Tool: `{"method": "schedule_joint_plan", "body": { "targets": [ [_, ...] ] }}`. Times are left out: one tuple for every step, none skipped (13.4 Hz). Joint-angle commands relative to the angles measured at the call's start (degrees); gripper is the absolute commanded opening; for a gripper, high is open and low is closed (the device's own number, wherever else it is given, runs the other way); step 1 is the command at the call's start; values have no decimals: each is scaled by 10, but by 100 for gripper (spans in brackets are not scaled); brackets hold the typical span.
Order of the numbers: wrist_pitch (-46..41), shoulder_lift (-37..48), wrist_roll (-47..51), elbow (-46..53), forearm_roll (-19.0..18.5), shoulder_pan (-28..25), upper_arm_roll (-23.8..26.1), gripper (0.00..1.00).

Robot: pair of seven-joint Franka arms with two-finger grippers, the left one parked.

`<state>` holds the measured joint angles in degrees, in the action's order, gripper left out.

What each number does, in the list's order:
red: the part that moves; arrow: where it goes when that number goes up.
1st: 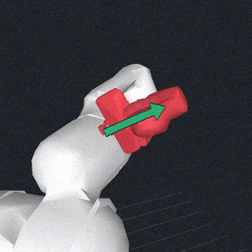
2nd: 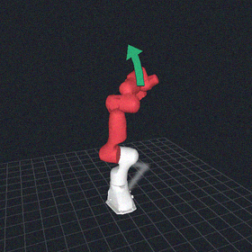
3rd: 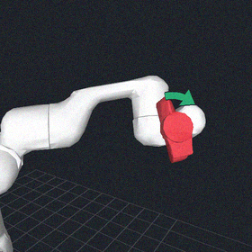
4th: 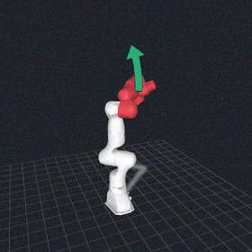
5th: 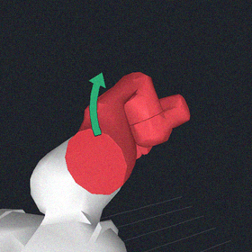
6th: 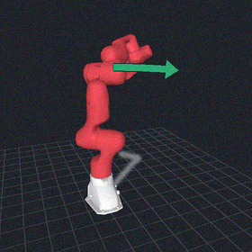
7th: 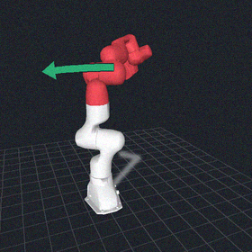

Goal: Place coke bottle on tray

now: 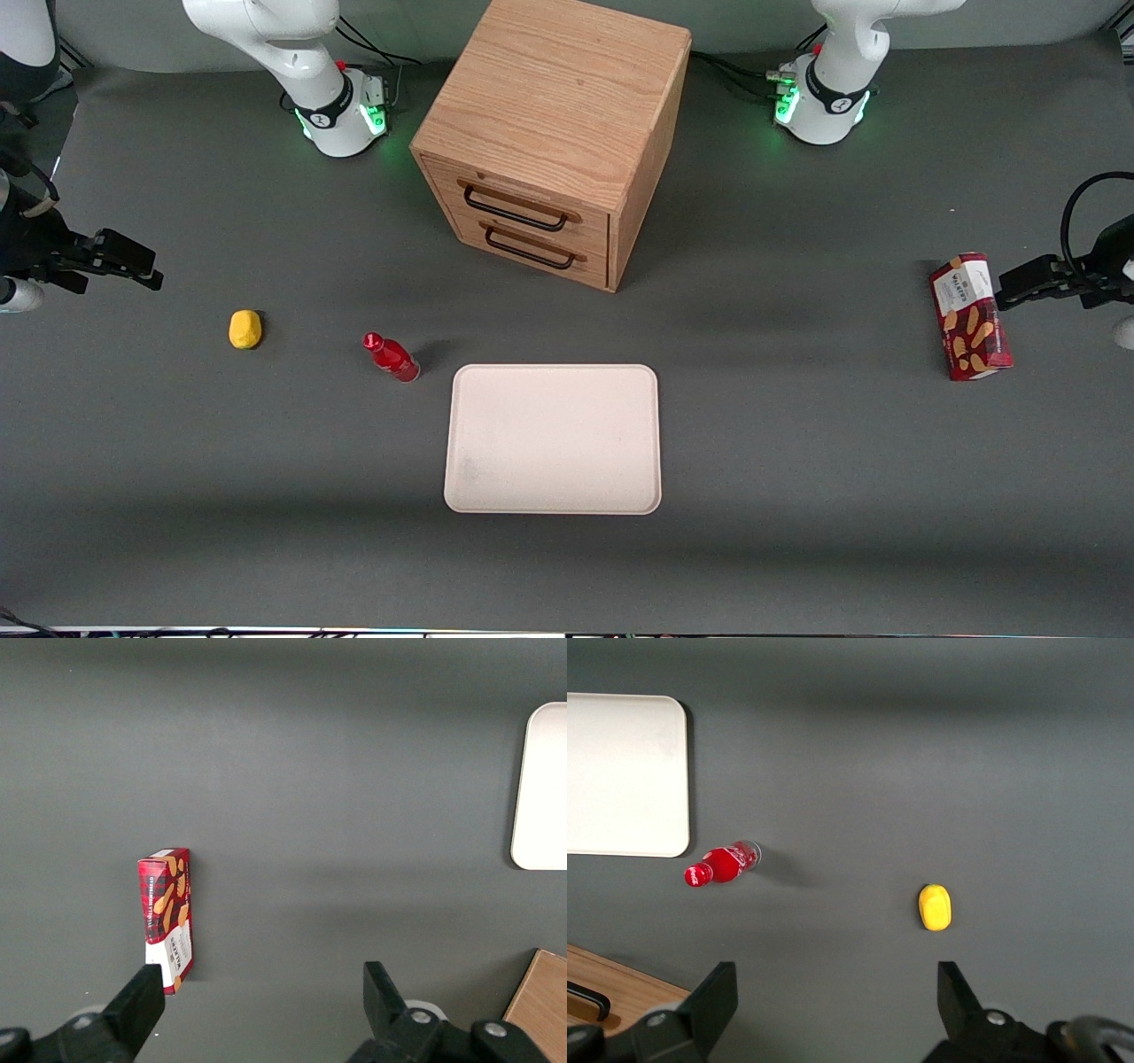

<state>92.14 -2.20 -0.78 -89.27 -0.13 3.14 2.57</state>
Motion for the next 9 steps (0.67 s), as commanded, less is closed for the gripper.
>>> {"method": "schedule_joint_plan", "body": {
  "targets": [
    [-4, -3, 12, 6, 8, -6, -1, 100],
    [-4, -17, 16, 24, 8, -15, 5, 100],
    [-4, -37, 25, 46, 8, -29, 7, 100],
    [-4, -57, 48, 68, 8, -45, 7, 100],
    [-4, -79, 75, 92, 8, -62, 7, 100],
    [-4, -103, 93, 119, 8, -80, 7, 100],
    [-4, -125, 109, 144, 7, -100, 7, 100],
    [-4, -144, 130, 168, 7, -115, 7, 100],
    [-4, -164, 155, 187, 7, -131, 6, 100]
  ]
}}
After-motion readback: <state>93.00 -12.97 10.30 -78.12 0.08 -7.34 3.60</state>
